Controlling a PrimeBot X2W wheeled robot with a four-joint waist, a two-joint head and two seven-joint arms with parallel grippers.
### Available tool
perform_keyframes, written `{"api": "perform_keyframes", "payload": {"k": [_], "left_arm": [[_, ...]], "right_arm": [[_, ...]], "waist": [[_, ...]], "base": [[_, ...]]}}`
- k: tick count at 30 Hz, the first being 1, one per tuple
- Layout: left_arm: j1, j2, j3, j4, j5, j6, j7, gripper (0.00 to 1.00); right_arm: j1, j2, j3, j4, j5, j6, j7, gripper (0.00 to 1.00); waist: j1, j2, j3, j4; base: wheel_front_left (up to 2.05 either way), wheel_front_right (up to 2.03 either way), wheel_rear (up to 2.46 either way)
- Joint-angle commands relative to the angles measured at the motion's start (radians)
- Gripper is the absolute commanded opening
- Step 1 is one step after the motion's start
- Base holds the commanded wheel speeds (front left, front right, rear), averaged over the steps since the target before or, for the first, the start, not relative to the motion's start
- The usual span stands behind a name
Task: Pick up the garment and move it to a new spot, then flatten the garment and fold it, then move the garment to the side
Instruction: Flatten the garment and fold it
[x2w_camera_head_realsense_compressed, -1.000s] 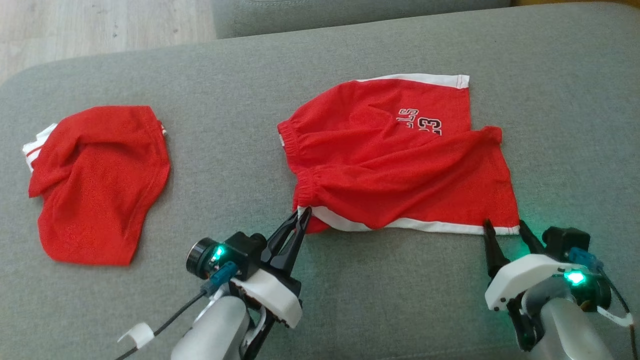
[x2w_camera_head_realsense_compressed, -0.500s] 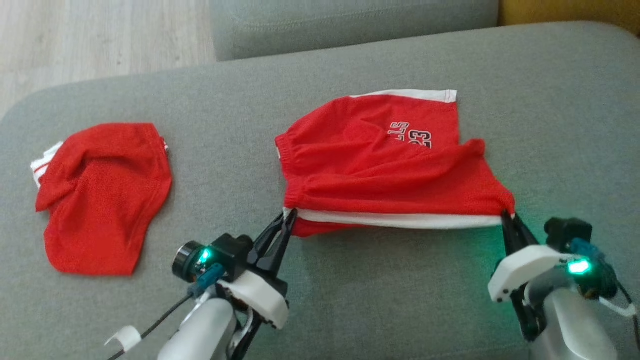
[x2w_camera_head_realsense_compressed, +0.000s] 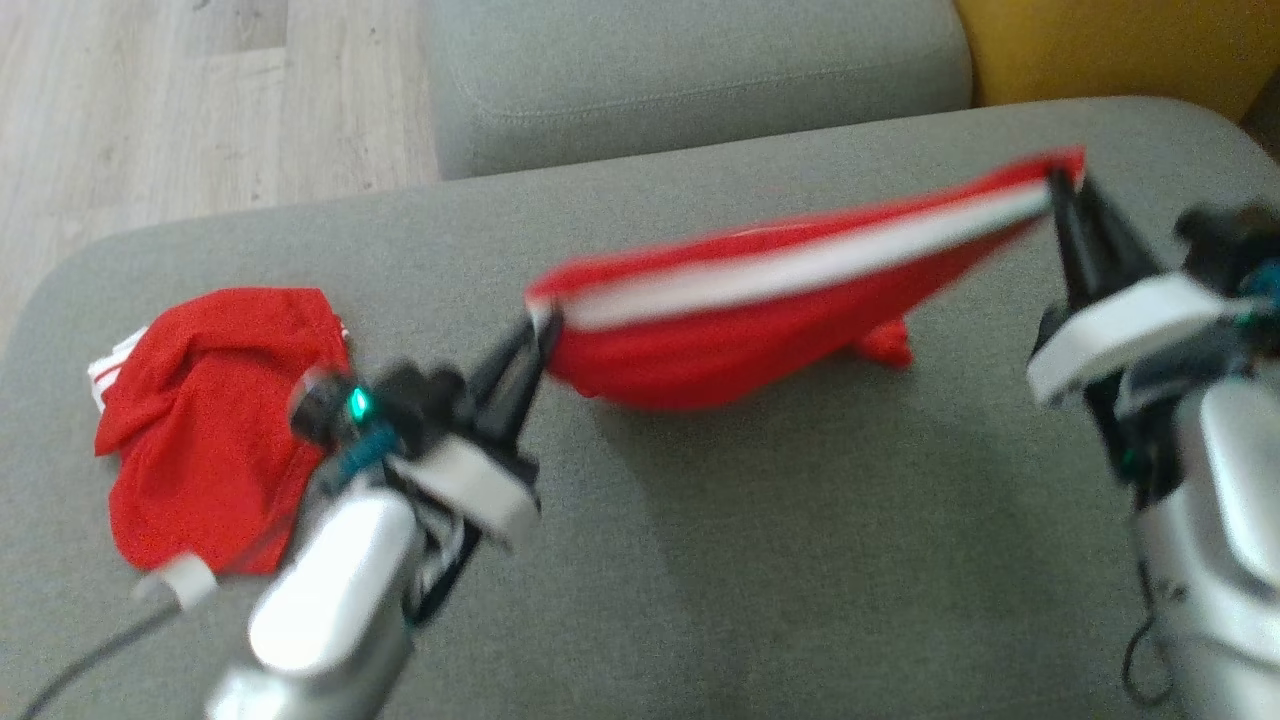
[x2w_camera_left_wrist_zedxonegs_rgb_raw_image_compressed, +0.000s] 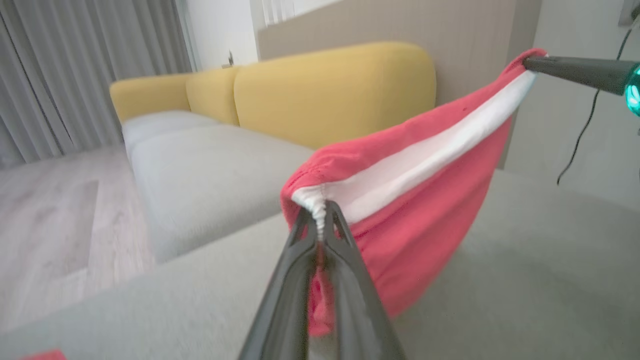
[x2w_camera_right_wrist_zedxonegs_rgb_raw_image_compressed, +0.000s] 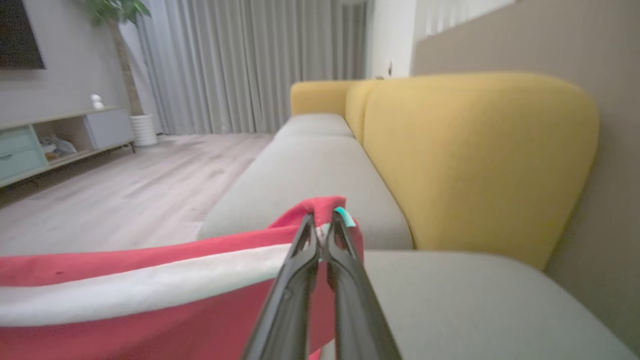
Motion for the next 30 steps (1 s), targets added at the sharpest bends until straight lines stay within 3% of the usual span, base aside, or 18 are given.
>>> {"api": "perform_keyframes", "payload": {"k": [1,9,21,25,30], "left_arm": [[-0.109,0.028,0.064,-0.063,-0.011,-0.004,0.003,0.0],[-0.181,0.058,0.134,-0.228,-0.071,0.009,0.07,0.0],[-0.026,0.164,0.162,-0.568,-0.163,0.054,0.272,0.0],[-0.043,0.188,0.165,-0.582,-0.155,0.057,0.303,0.0],[-0.197,0.182,0.182,-0.484,-0.161,0.032,0.315,0.0]], "right_arm": [[-0.076,-0.028,0.035,-0.066,0.024,-0.001,0.01,0.0],[-0.147,-0.099,0.057,-0.213,0.077,-0.001,0.043,0.0],[0.045,-0.062,-0.028,-0.491,0.089,-0.001,0.212,0.0],[0.043,-0.053,-0.041,-0.516,0.08,-0.001,0.258,0.0],[-0.11,-0.084,-0.005,-0.415,0.087,-0.001,0.273,0.0]], "waist": [[0.0001,0.0,-0.011,0.003],[0.0001,0.0,-0.049,0.025],[0.0001,0.0,-0.014,0.049],[0.0001,0.0,0.035,0.051],[0.0001,0.0,0.156,0.042]], "base": [[0.0,0.0,0.0],[0.0,0.0,0.0],[0.0,0.0,0.0],[0.0,0.0,0.0],[0.0,0.0,0.0]]}}
